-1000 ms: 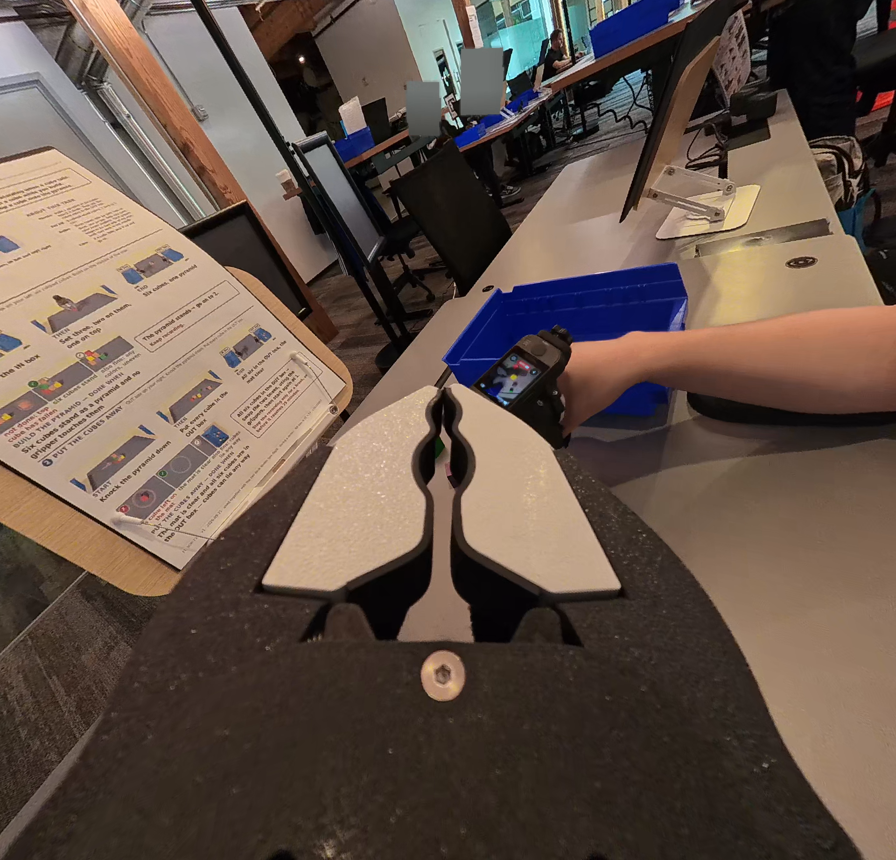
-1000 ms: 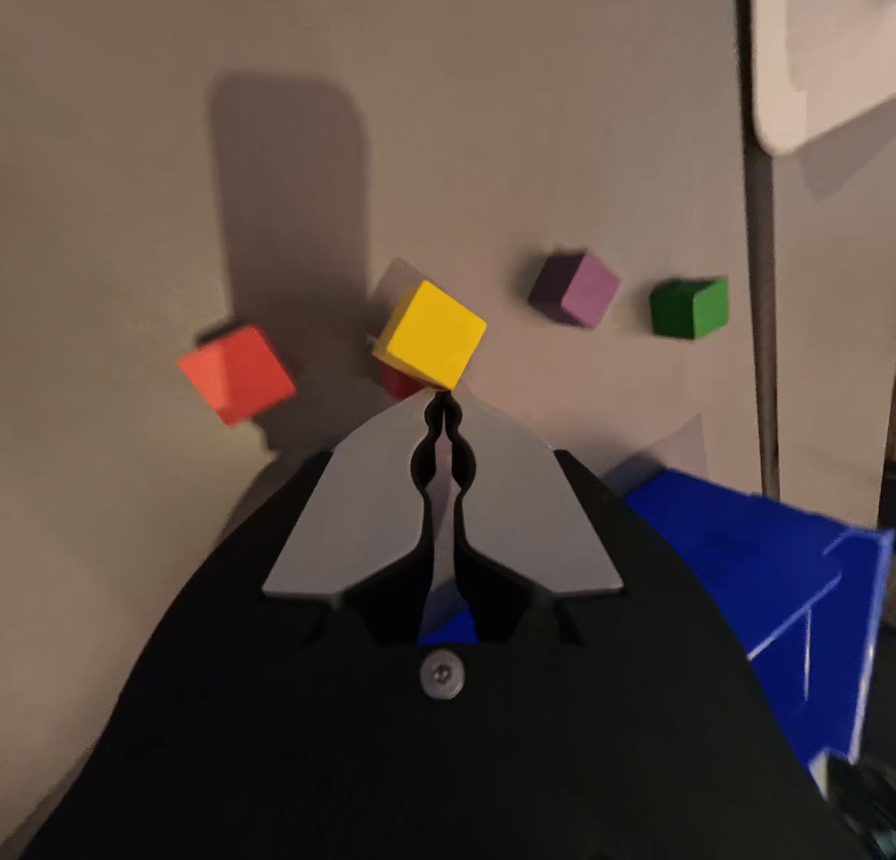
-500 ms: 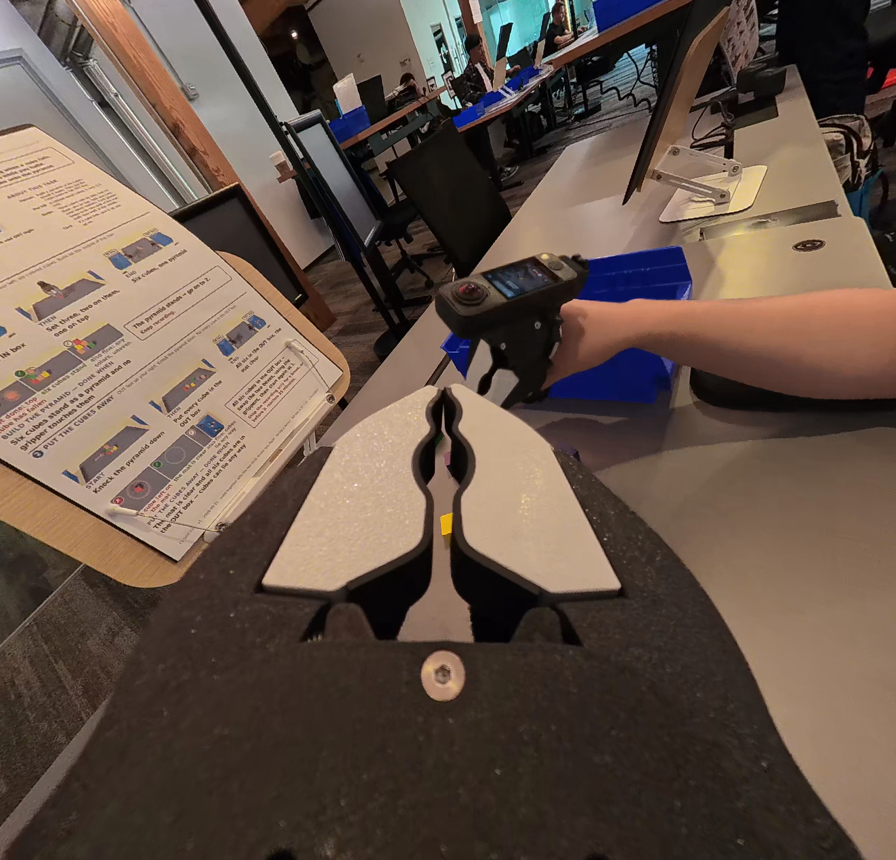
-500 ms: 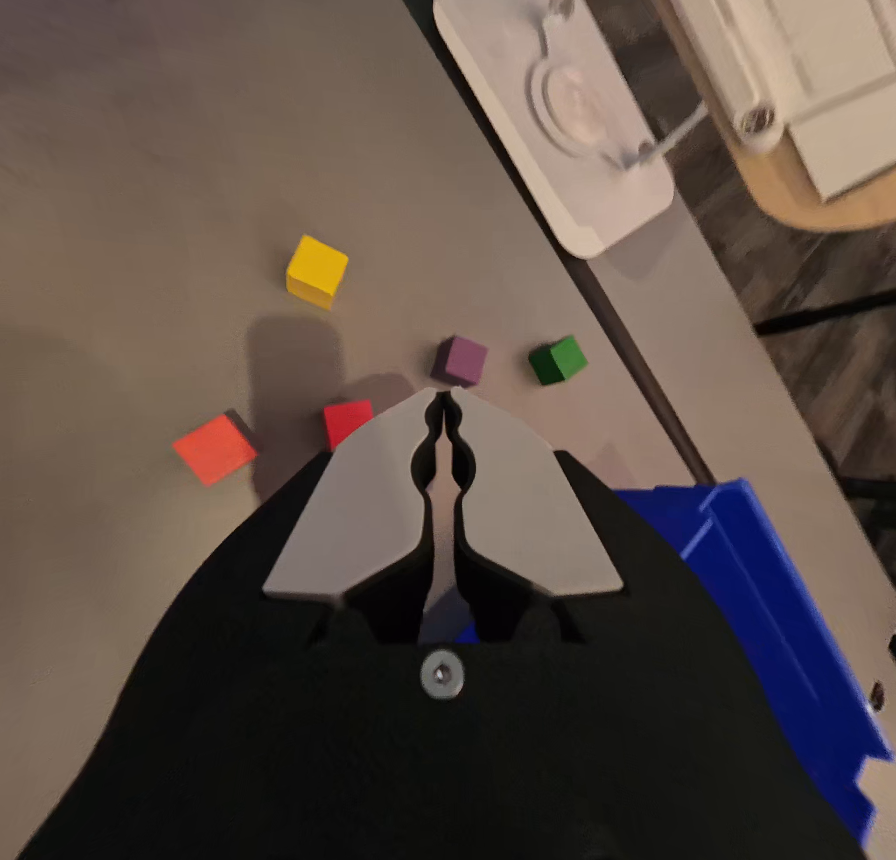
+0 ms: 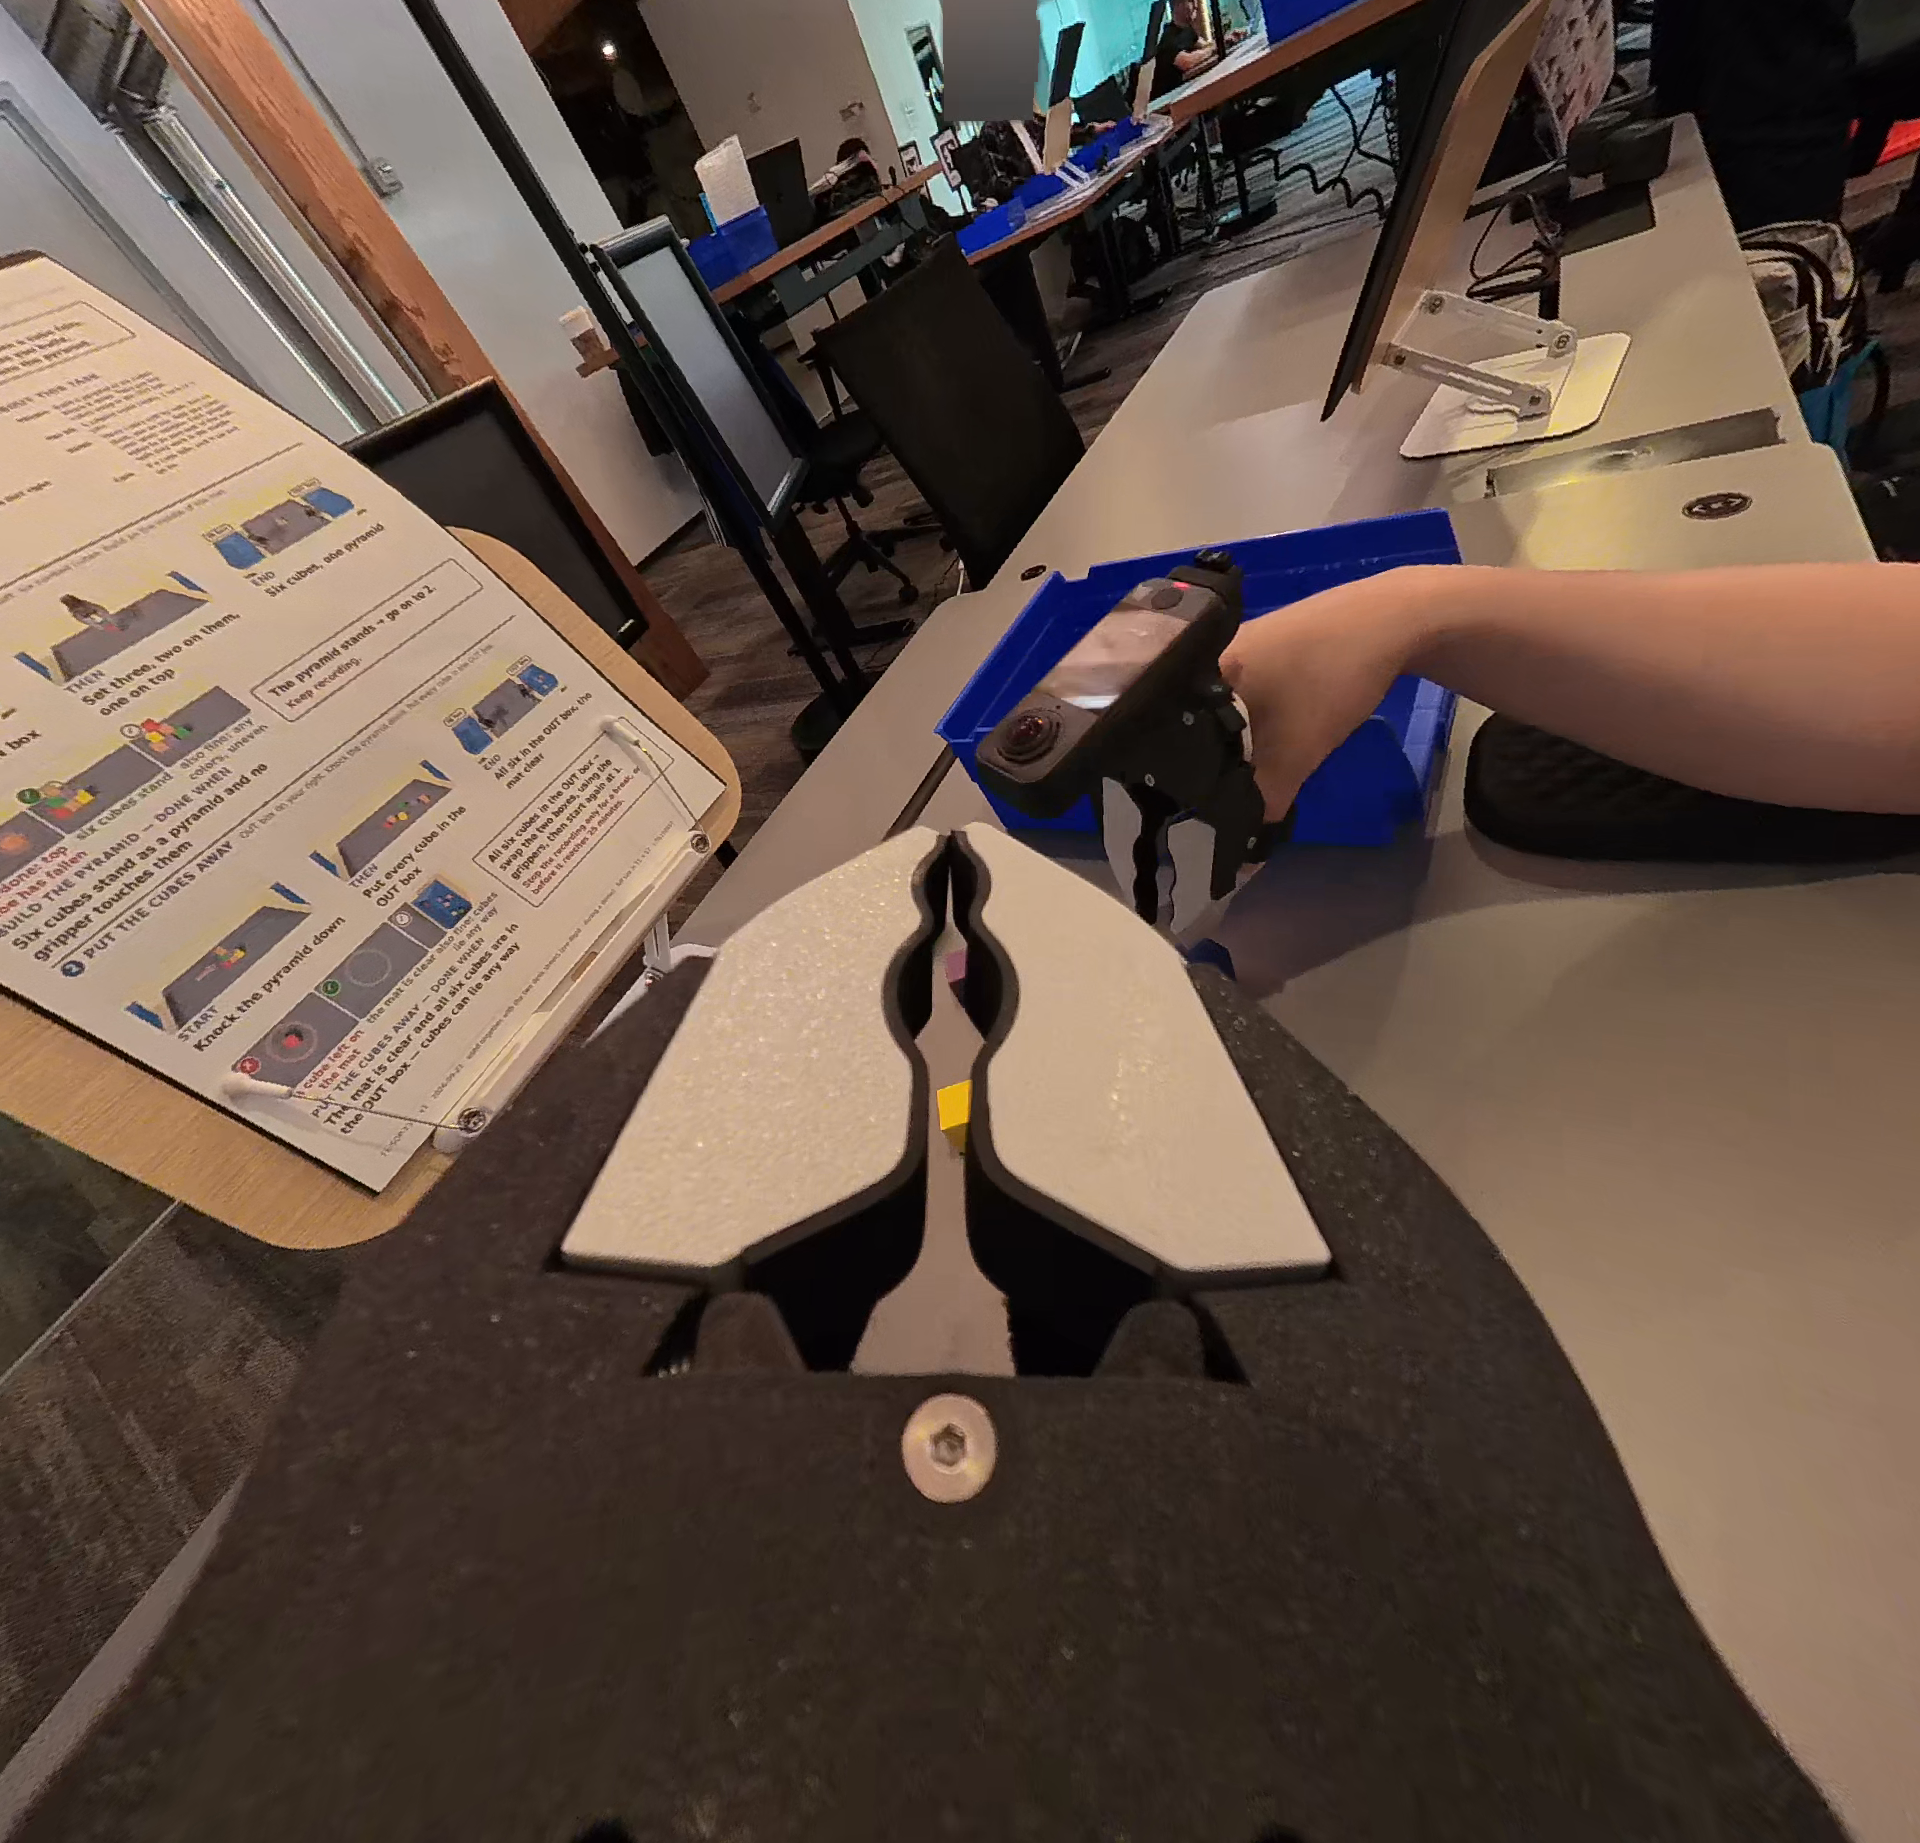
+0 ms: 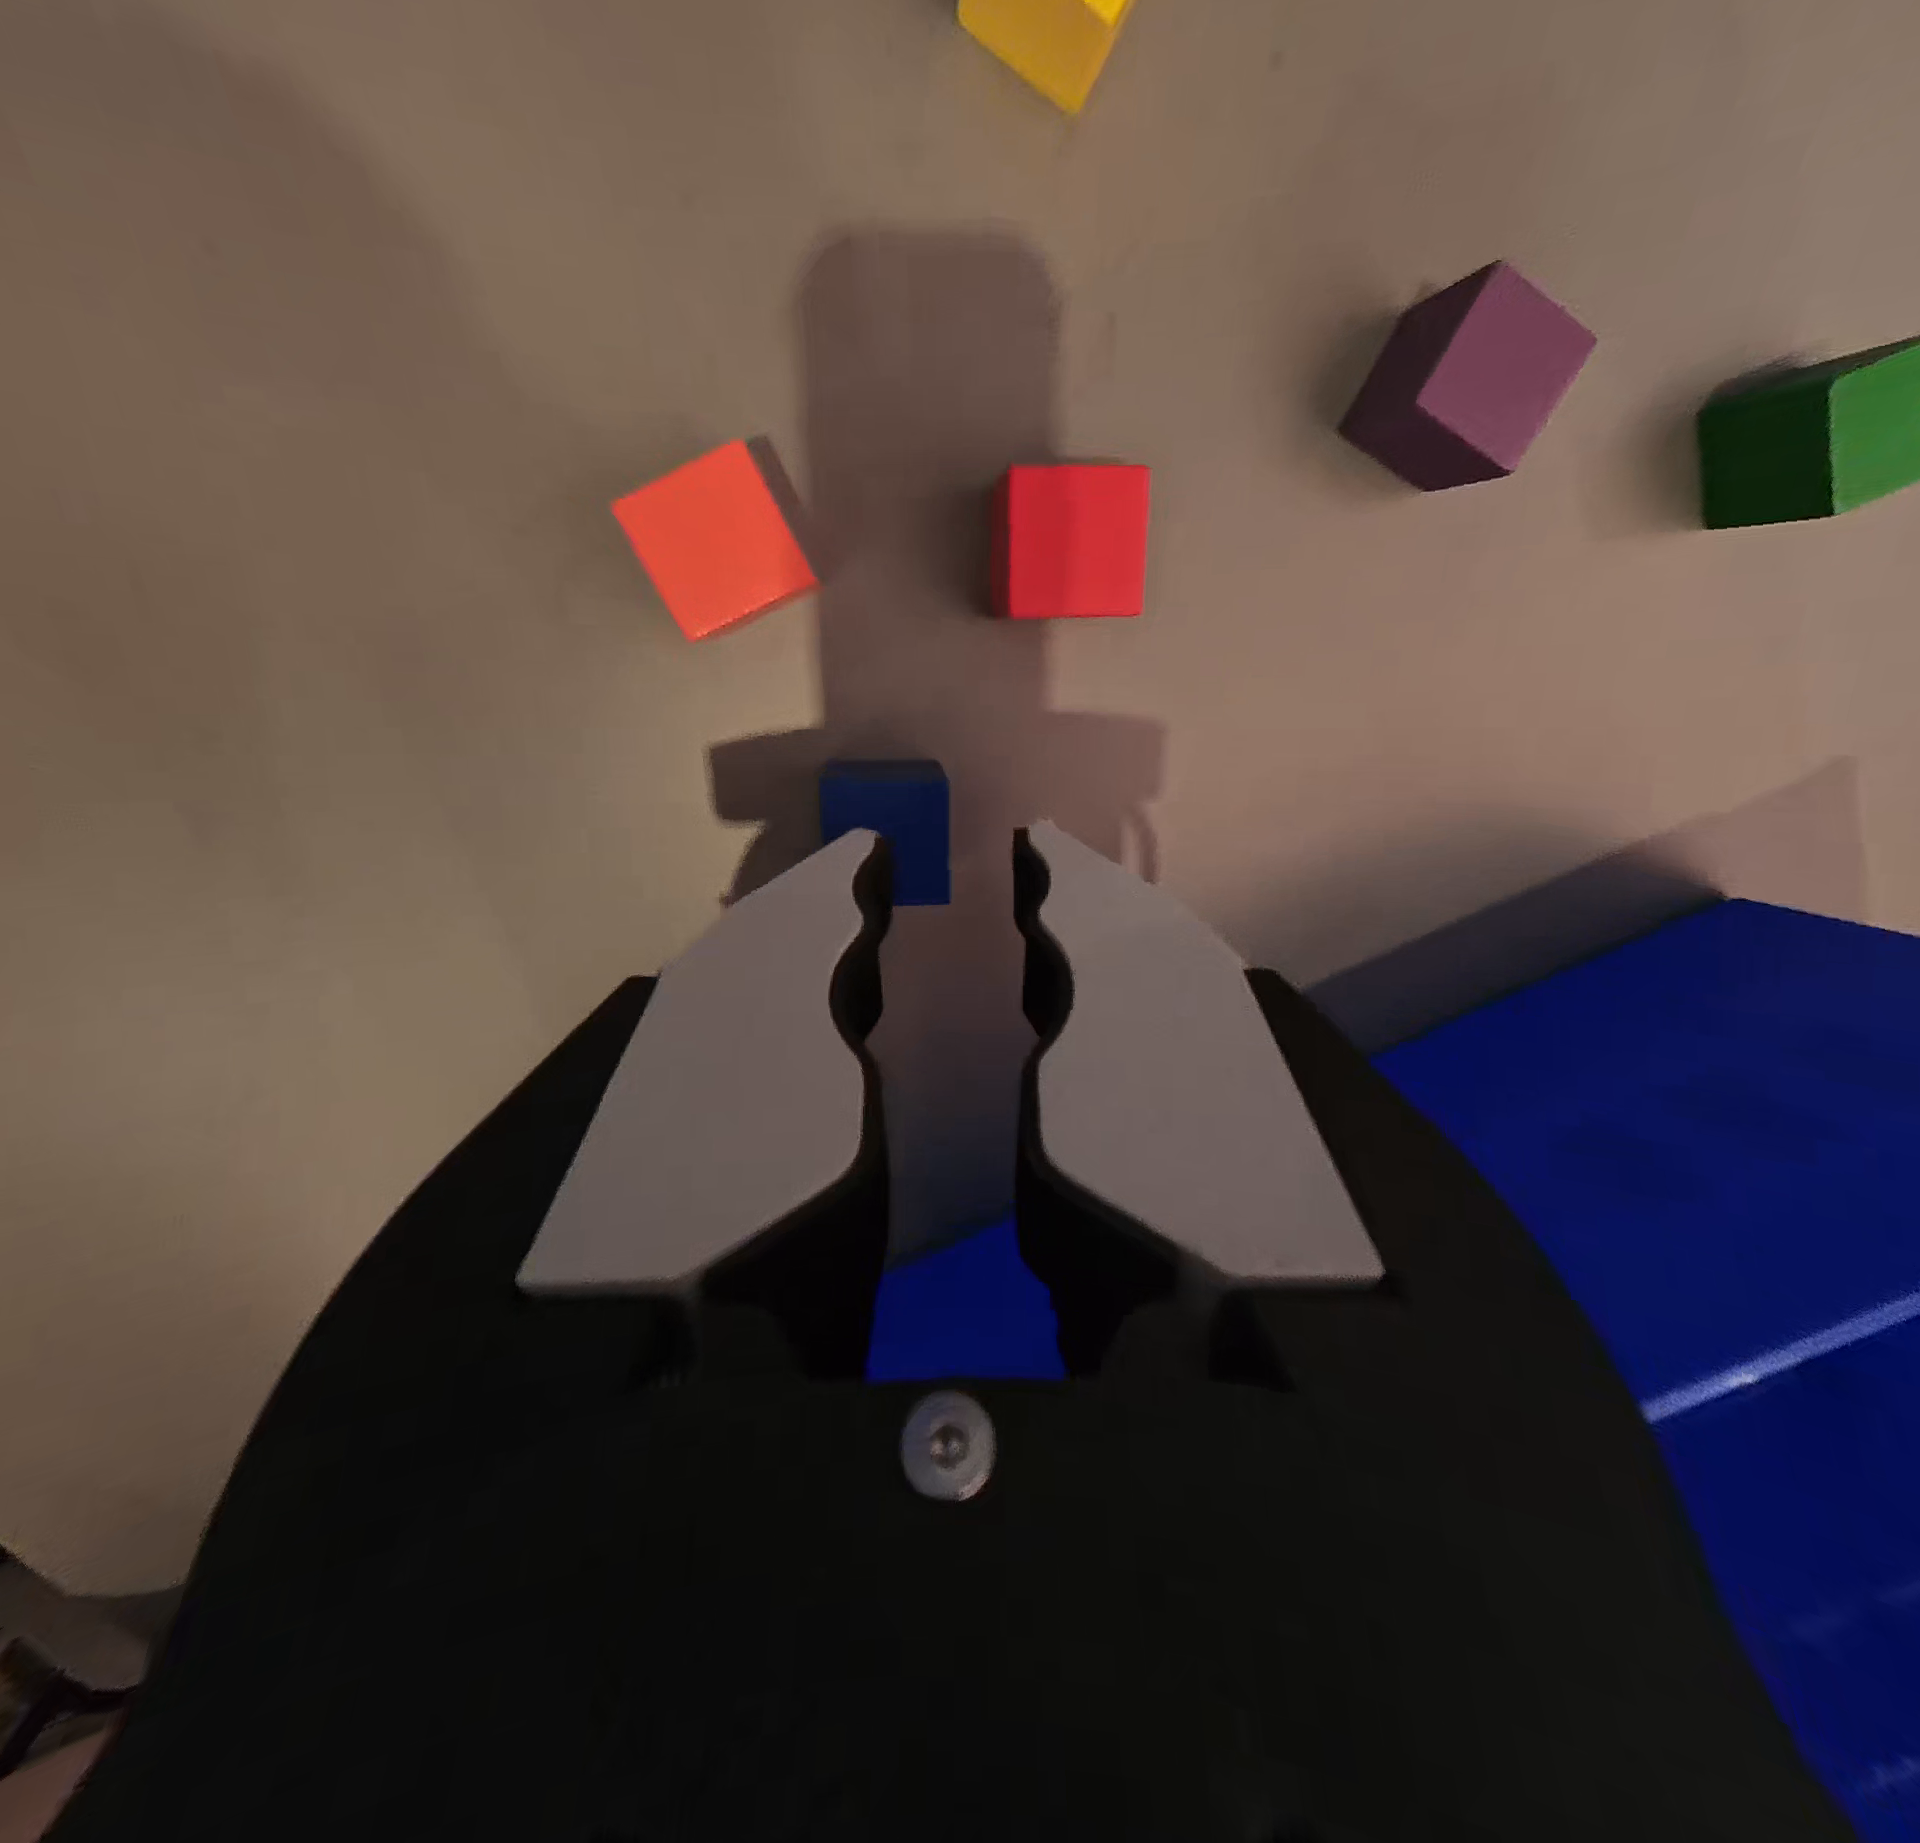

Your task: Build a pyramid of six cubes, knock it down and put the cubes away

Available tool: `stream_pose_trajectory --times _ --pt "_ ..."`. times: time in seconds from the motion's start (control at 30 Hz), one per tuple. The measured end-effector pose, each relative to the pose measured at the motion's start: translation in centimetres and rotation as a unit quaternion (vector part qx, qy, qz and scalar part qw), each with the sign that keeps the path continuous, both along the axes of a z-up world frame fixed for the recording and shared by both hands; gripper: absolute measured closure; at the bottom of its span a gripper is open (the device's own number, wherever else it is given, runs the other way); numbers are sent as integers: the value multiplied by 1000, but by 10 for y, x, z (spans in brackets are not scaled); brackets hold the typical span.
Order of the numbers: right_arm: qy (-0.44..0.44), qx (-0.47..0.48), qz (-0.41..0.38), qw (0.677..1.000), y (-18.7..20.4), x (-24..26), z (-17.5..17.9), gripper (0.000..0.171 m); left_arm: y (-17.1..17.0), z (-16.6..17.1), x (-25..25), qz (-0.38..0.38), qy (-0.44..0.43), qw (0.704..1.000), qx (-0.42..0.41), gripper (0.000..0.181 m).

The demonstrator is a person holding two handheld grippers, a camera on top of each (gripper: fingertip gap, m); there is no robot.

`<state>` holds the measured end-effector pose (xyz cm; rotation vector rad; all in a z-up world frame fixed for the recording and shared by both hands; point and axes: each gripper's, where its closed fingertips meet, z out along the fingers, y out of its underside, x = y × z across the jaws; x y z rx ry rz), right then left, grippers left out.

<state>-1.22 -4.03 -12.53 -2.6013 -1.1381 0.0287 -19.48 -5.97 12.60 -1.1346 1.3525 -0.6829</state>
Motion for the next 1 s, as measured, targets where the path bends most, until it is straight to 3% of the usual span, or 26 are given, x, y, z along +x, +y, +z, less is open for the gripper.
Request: stream_pose_trajectory --times 0.13,0.23,0.5,0.63,0.73,0.83,0.93,1.0 --pt "55 -27 -13 998 -9 -13 3 127 -1 -4 2 0 11 1000 3 181" --pt "10 -24 -3 1000 -9 -8 -5 117 -1 -7 4 -2 17 1000 1 181" --pt "-65 -46 -12 997 -10 -4 -30 134 -3 -11 6 -4 30 1000 5 181" --pt "-42 -60 -4 997 -14 -12 -27 142 -3 -11 6 -4 31 999 5 181" --pt "62 -3 39 997 -12 -39 21 142 -3 -11 6 -5 30 1000 5 181" --pt "174 190 20 966 10 -29 119 142 -3 -10 5 -4 29 1000 3 181" --pt "197 402 -111 887 31 58 196 142 -3 -9 5 -4 27 1000 2 181" --pt "150 419 -229 866 35 136 186 142 -4 -10 6 -6 28 1000 -1 181"
